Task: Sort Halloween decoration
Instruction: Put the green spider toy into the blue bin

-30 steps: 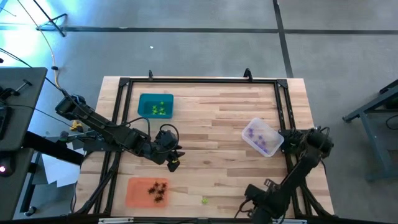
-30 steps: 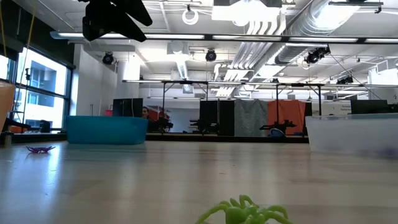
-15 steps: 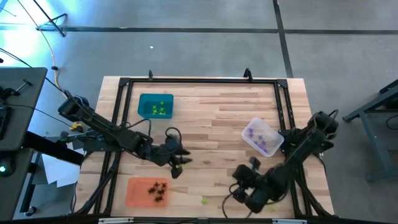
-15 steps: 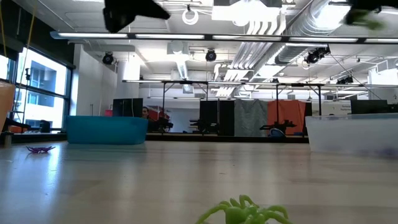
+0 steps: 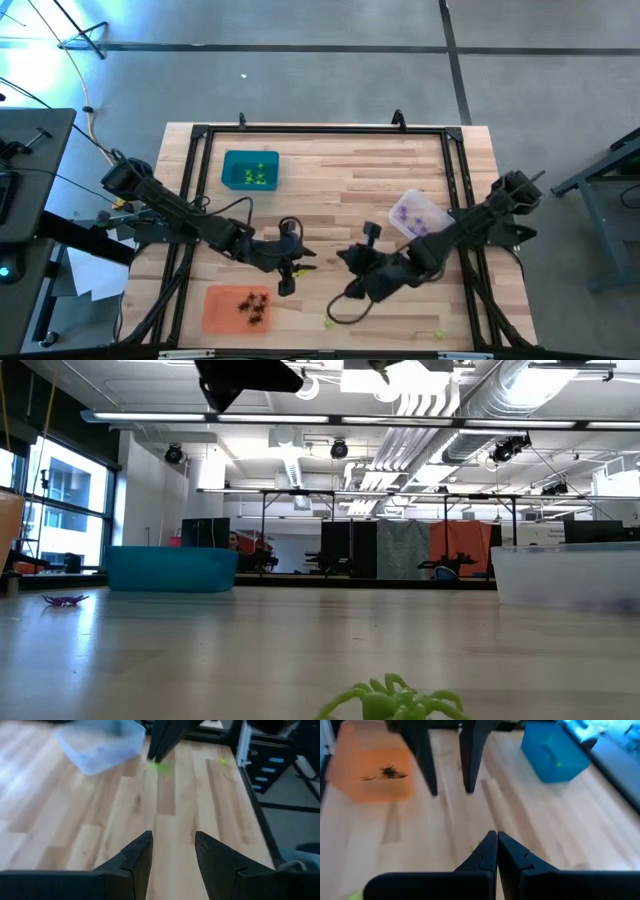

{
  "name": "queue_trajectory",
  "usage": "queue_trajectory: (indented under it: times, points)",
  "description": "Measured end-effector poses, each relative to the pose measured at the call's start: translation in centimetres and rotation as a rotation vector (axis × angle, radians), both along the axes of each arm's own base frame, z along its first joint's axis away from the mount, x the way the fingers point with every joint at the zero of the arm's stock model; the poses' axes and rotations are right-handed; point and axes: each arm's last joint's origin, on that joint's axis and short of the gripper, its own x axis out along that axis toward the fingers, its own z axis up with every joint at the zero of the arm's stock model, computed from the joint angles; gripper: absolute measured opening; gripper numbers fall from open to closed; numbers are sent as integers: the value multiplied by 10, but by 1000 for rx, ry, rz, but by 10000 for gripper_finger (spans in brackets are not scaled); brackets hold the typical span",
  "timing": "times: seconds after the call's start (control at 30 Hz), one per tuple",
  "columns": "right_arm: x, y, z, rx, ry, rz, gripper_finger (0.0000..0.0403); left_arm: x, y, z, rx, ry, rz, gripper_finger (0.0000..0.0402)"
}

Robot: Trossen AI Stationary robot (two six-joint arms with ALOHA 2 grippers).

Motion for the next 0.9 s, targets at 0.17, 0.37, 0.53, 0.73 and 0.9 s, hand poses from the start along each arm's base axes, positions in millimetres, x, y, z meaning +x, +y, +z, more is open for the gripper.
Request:
queue_trajectory:
  times: [0.17,0.37,0.53,0.73,0.9]
  points:
    - [13,-16,6,-71,-70,-71,0,6,8,5,25,-73,106,136]
    - [23,-34,11,-109,-140,-176,0,9,15,7,59,-102,175,136]
    - [25,-37,12,-108,-141,-183,0,9,19,8,119,-110,211,136]
    - [24,-32,12,-100,-147,-169,0,10,22,9,172,-126,270,136]
    - [25,-31,14,-102,-165,-159,0,13,24,12,123,-161,253,136]
